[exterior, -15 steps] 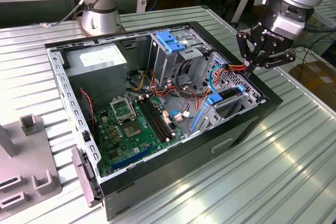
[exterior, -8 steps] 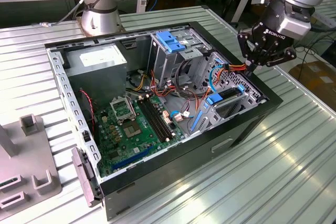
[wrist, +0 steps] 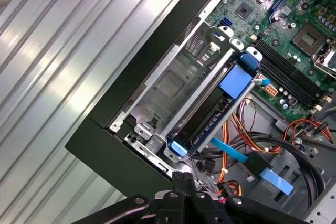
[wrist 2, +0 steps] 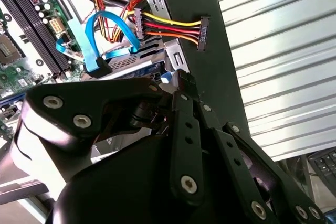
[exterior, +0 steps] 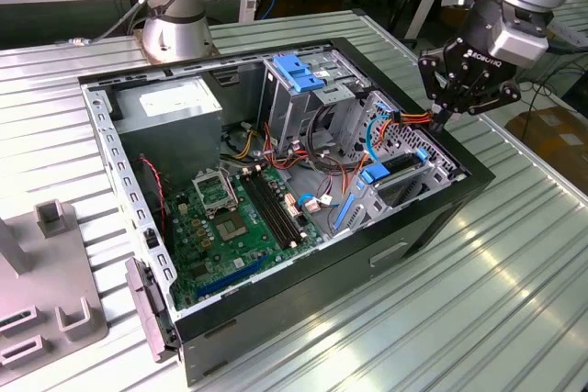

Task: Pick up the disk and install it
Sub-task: 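Insert the first disk wire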

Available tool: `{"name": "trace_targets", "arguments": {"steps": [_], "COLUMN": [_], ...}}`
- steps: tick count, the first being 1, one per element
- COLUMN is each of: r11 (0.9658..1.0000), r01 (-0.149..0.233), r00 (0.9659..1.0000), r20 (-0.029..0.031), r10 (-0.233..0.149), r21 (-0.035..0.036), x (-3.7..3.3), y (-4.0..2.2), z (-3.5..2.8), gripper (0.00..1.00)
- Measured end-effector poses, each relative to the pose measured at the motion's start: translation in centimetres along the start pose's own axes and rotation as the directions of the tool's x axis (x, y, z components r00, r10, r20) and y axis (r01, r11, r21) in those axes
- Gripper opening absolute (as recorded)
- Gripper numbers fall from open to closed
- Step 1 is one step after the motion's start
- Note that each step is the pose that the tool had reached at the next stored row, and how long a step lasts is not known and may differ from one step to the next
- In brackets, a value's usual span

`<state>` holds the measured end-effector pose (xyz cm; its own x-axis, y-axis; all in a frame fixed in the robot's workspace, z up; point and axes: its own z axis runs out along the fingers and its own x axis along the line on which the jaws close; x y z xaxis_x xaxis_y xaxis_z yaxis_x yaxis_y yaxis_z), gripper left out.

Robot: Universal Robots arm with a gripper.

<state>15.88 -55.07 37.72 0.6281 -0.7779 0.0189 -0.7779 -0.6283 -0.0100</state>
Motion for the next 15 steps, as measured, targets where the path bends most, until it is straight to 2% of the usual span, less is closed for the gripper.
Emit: {"name": "trace_targets", "arguments": {"steps": [4,8,15], "r11": [0.999,0.9954,0.9893], "r01": [0.045,0.095,0.146], "r00": [0.999,0.9955,0.9893], "r20": [0.0004,0.0008,0.0012], "r10": [-0.045,-0.095,-0.146], "r21": [0.0009,0.0019,0.0029], "x": [0.07,0.14,0.27], "y": [-0.09,-0.18,-0.78], "z": [0.01,0.02,0.04], "gripper": [0.11,0.11,0.11]}}
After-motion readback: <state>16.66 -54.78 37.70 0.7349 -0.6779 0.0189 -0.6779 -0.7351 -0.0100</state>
